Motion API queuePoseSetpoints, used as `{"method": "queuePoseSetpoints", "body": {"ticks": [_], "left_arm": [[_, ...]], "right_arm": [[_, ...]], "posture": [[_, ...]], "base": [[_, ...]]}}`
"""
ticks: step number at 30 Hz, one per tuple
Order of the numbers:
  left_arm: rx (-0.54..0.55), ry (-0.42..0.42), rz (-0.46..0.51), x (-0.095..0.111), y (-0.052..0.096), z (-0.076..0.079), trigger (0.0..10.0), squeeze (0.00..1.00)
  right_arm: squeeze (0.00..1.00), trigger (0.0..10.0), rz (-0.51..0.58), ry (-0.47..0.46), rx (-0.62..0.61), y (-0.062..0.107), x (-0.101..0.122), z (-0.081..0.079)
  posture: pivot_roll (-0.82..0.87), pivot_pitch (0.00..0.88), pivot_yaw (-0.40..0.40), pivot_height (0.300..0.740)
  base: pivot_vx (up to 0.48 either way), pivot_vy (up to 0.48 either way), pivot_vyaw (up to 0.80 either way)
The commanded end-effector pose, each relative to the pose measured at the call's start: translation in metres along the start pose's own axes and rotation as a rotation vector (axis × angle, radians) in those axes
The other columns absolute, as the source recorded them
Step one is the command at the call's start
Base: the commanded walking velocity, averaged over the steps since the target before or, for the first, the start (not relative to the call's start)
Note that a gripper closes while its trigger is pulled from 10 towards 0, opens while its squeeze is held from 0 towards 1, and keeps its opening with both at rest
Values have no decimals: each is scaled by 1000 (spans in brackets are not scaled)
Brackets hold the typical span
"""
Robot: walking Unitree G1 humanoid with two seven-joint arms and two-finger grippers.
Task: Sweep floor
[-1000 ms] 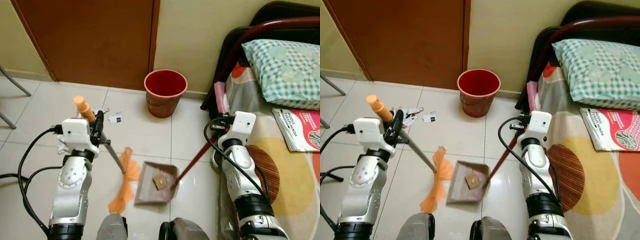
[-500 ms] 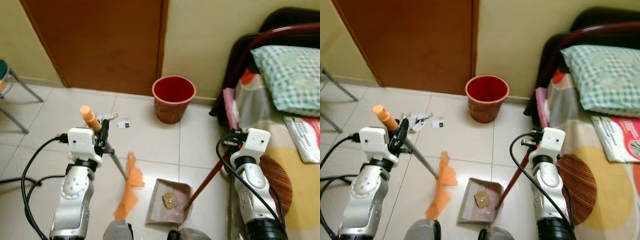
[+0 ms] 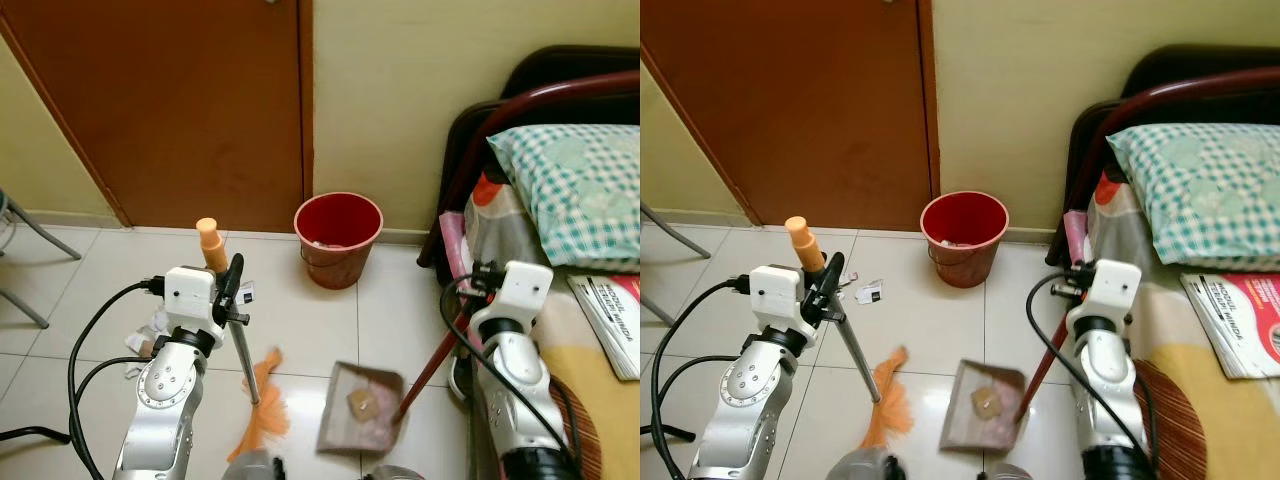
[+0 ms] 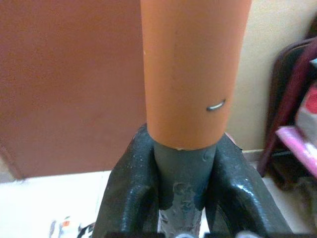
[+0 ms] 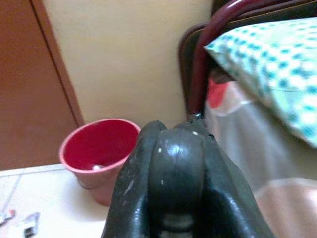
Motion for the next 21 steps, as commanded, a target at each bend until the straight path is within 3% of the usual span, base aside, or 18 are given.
{"method": "queuePoseSetpoints", "body": {"ticks": [1,13,19,21], "left_arm": [[-6,-12,42,11,-3,0,10000,0],[-7,0,36,9,-5,-1,10000,0],[-12,-1,38,9,-8,0,10000,0],[-10,1,35,9,-8,0,10000,0]], "right_arm": [[0,10000,26,-12,5,-3,8,0],[0,10000,10,1,-4,-1,4,3],[0,10000,6,8,-1,-1,3,2],[0,10000,6,10,-1,-1,3,2]], "posture": [[12,59,6,740],[6,66,2,740],[2,61,1,740],[1,61,1,740]], "base": [[352,322,0],[317,358,0],[0,444,0],[0,0,0]]}}
Point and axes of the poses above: a point about 5 cm out from each wrist's last joint towards the gripper, its own y axis pointing back from the gripper into the wrist, its own x axis along the axis of the wrist's last joint, z = x × y, the point moved 4 cm from there along -y, pointing out of the wrist towards the gripper
